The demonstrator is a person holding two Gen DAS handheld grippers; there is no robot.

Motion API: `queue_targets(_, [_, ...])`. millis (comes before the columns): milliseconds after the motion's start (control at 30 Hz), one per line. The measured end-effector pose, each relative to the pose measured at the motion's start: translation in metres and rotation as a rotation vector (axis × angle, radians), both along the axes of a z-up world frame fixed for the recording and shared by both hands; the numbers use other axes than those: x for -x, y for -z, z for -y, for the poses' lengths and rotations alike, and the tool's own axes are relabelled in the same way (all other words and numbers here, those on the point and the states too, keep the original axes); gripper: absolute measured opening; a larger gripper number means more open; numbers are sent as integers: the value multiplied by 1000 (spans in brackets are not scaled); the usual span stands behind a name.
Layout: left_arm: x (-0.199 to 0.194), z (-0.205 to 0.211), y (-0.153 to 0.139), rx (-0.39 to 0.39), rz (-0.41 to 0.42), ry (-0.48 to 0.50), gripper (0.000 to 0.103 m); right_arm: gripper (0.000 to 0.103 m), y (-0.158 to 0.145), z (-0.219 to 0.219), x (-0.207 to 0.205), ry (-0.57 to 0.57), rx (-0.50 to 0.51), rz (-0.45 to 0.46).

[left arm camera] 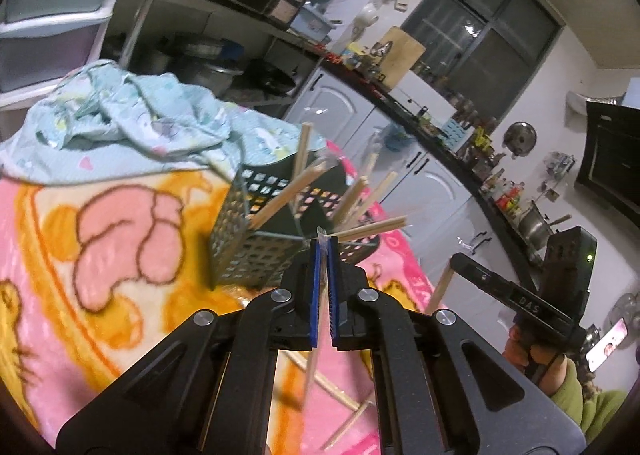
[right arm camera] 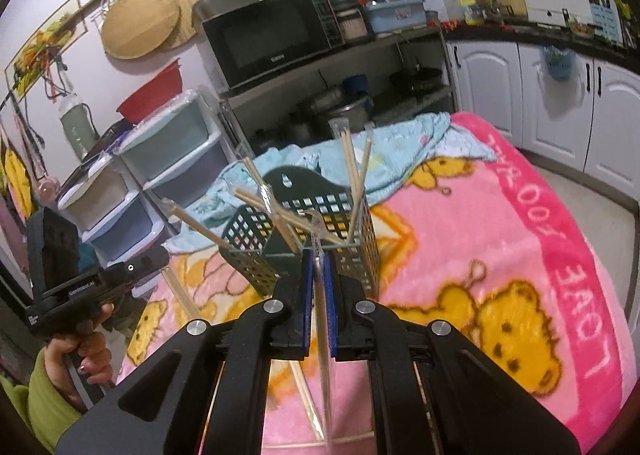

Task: Organize utensils

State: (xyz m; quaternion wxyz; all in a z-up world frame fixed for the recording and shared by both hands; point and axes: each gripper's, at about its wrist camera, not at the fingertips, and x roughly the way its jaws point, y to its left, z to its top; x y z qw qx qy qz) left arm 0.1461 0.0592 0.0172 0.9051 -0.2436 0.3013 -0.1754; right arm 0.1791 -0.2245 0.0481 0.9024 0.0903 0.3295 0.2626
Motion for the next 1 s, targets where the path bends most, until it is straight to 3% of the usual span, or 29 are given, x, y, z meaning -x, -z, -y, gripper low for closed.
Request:
queue_targets(300, [2,13,-18,-7,40,28,1,6,-18,4,9,9,3,88])
queue_targets(1000, [-8,50,-74,-40,186,121,1,6,-42,18,17,35,-37,174])
